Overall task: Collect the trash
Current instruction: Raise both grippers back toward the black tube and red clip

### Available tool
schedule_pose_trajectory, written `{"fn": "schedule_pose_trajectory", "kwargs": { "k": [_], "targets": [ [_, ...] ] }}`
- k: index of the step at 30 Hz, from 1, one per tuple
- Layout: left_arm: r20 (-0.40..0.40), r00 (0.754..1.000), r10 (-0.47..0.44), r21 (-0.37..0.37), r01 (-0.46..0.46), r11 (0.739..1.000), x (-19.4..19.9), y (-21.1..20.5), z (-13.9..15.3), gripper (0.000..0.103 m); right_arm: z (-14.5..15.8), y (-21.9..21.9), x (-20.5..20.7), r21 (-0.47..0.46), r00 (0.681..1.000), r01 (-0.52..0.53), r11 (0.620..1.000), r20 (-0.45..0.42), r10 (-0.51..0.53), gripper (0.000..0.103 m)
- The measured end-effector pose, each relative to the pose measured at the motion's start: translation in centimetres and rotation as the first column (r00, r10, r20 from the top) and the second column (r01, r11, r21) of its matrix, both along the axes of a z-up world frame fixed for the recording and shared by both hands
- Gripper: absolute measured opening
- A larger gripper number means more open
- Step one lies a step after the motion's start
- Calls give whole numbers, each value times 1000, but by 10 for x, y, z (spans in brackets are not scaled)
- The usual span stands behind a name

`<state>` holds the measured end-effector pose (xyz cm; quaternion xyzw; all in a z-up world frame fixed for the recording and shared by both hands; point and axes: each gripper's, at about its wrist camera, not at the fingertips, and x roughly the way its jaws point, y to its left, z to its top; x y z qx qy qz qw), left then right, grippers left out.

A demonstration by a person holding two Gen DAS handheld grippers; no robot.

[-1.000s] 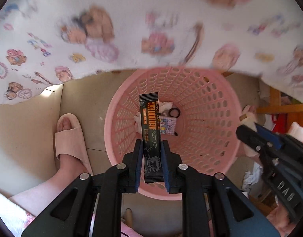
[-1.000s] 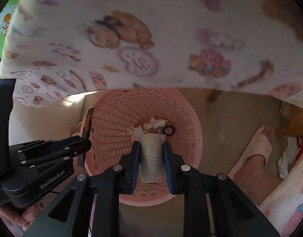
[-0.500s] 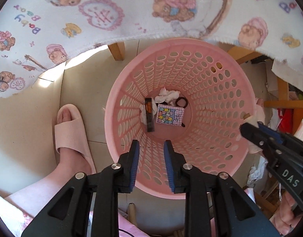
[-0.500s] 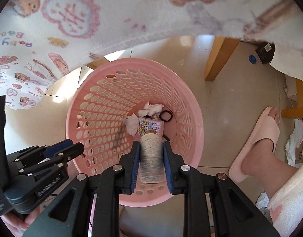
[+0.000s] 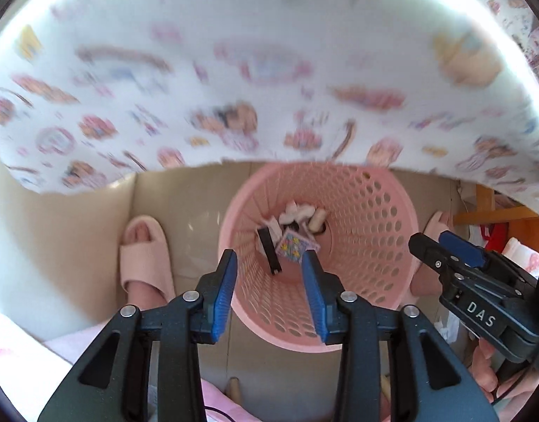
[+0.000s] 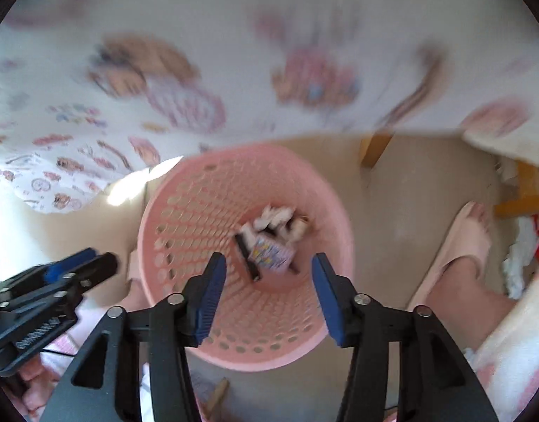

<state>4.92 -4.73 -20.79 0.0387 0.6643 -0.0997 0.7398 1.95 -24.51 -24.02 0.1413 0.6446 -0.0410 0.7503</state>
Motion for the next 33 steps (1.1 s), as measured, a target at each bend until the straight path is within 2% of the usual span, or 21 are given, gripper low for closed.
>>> {"fn": "schedule_pose_trajectory", "kwargs": {
  "k": [3, 6, 8, 13, 15, 20, 23, 25, 28, 31, 33],
  "targets": [
    [83, 996, -23, 47, 19, 999, -4, -2, 19, 45, 13, -2, 1, -22, 999, 17, 1000, 31, -17, 56],
    [144, 989, -34, 53, 27, 998, -7, -2, 37, 46, 27, -3, -2, -40, 998, 38, 999, 58, -35, 56],
    [183, 982, -39, 57, 29, 998, -9, -3, 49, 49, 37, 0, 0, -108, 998, 6, 994, 55, 0, 56],
    [252, 968, -9, -2, 10, 1000, -10, 8, 80, 53, 67, 1, -5, -89, 993, -1, 996, 119, 12, 56],
    [300, 954, 0, 2, -1, 1000, -11, 12, 93, 55, 84, 1, -10, -115, 986, -7, 993, 163, 26, 56],
    [435, 900, 13, 5, -17, 1000, -10, 16, 125, 58, 123, 10, -14, -201, 957, -33, 979, 275, 89, 58],
    [563, 826, 20, 17, -35, 999, -17, 22, 153, 63, 147, 11, -18, -221, 937, -33, 975, 333, 107, 59],
    [632, 774, 28, 0, -36, 999, -22, 26, 173, 76, 161, 11, -22, -243, 919, -31, 970, 374, 123, 60],
    [697, 715, 41, -27, -31, 999, -27, 27, 190, 86, 180, 13, -27, -274, 885, -31, 961, 440, 154, 67],
    [726, 687, 32, -23, -22, 999, -33, 27, 198, 100, 195, 16, -27, -296, 855, -37, 955, 484, 183, 70],
    [725, 689, 26, -29, -7, 1000, -32, 27, 200, 100, 200, 18, -24, -317, 840, -31, 948, 506, 197, 77]
  ]
}}
